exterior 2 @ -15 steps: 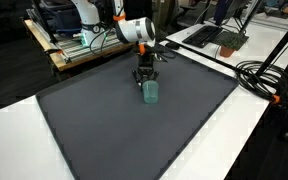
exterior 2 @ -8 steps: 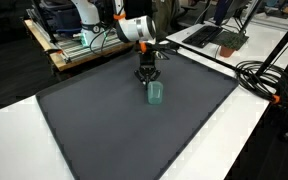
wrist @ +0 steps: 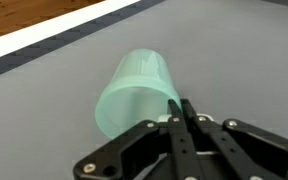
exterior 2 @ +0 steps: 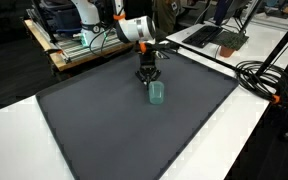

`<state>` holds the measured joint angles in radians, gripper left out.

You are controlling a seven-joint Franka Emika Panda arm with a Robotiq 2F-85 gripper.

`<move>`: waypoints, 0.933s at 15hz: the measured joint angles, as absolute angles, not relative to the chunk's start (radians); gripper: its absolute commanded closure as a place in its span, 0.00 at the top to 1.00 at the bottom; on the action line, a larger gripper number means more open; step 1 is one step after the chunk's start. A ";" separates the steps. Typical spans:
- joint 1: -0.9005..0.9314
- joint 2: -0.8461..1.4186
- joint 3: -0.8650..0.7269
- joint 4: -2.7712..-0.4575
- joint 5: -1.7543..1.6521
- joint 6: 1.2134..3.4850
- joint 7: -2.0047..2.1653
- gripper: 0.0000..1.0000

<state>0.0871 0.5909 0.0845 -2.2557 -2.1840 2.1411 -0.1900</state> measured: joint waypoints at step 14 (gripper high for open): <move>0.096 0.468 0.114 -2.345 -2.213 2.141 -0.126 0.01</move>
<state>0.0960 0.4683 0.1144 -2.3448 -2.2133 2.1411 -0.1260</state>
